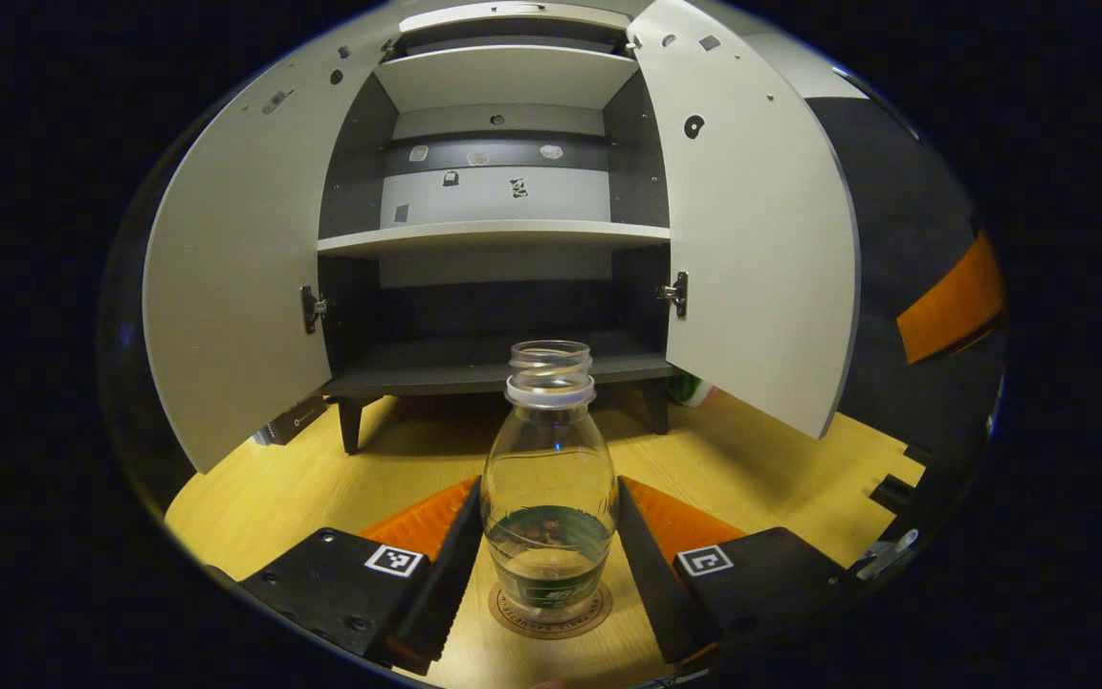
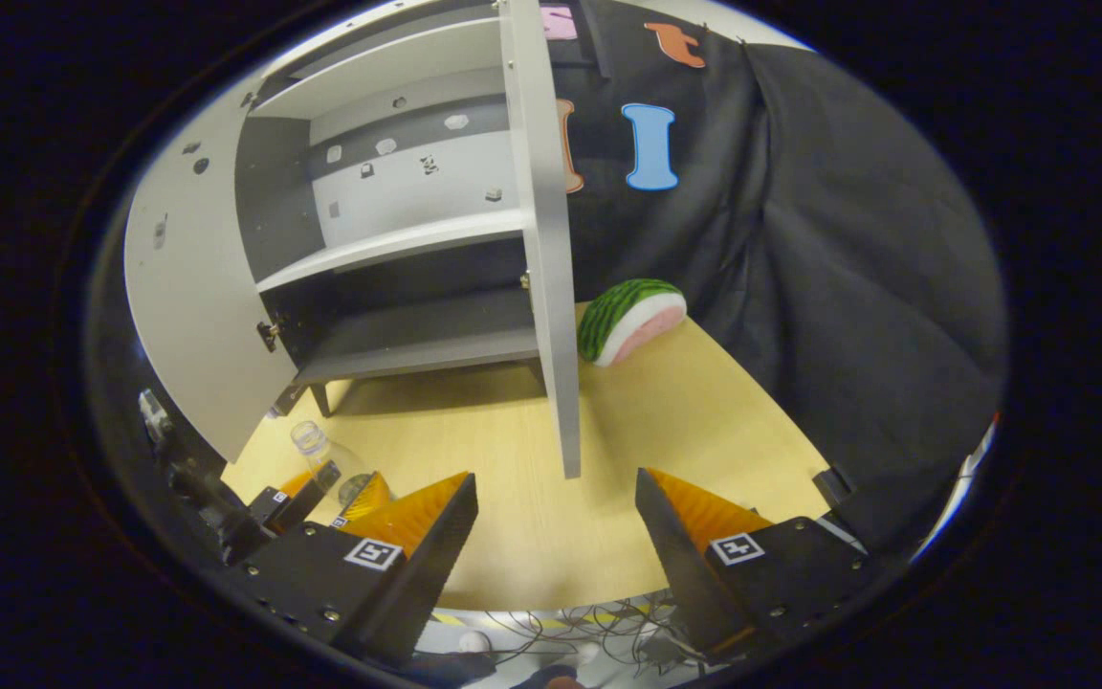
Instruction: Grasp the bottle in the cabinet with the left hand and place it on the coaster, then close the right door with the right hand and the left door with the left hand.
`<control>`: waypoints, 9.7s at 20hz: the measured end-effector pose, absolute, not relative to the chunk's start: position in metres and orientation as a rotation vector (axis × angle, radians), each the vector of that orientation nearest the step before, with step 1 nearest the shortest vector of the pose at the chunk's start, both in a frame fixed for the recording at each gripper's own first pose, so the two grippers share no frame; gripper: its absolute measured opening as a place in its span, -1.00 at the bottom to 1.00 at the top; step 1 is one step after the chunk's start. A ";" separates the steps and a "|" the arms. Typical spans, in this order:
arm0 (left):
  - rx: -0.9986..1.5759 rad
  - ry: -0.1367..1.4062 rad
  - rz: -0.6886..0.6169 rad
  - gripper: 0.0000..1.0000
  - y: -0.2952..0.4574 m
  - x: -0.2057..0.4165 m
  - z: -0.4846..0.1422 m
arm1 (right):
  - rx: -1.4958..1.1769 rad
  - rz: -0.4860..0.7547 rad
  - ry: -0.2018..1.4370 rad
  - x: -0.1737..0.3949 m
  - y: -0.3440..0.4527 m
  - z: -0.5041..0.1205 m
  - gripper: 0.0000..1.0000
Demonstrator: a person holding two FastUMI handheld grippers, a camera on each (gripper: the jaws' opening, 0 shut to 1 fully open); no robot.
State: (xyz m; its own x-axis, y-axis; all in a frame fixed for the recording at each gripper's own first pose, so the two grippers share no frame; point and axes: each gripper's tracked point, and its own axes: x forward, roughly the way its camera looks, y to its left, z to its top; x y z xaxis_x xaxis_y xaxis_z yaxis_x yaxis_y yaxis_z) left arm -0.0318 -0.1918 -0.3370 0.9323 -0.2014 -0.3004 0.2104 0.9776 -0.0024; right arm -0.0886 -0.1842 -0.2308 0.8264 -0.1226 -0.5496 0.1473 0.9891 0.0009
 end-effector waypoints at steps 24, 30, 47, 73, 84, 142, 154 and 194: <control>0.056 0.105 -0.202 0.77 -0.197 -0.021 -0.173 | 0.091 -0.123 0.327 -0.077 -0.217 -0.105 0.96; 0.032 0.050 -0.108 0.81 -0.167 -0.019 -0.109 | 0.089 -0.104 0.180 -0.054 -0.250 -0.032 0.98; 0.024 0.164 0.122 0.87 -0.097 -0.053 -0.103 | 0.110 0.107 0.100 0.010 -0.241 0.016 0.97; -0.049 0.133 0.212 0.87 -0.017 -0.073 -0.087 | 0.029 0.243 0.090 0.038 -0.129 0.010 0.95; -0.067 0.110 0.257 0.86 0.059 -0.077 -0.079 | 0.010 0.232 0.080 0.094 -0.049 0.004 1.00; -0.122 0.065 -0.221 0.89 0.034 0.024 -0.010 | 0.041 0.038 0.105 0.106 -0.027 -0.029 0.94; -0.076 0.023 -0.269 0.97 -0.047 0.079 -0.014 | 0.110 -0.009 0.164 0.089 -0.084 -0.044 0.94; -0.087 0.016 -0.107 0.90 -0.117 0.122 0.007 | 0.073 0.074 0.178 0.015 -0.091 -0.048 1.00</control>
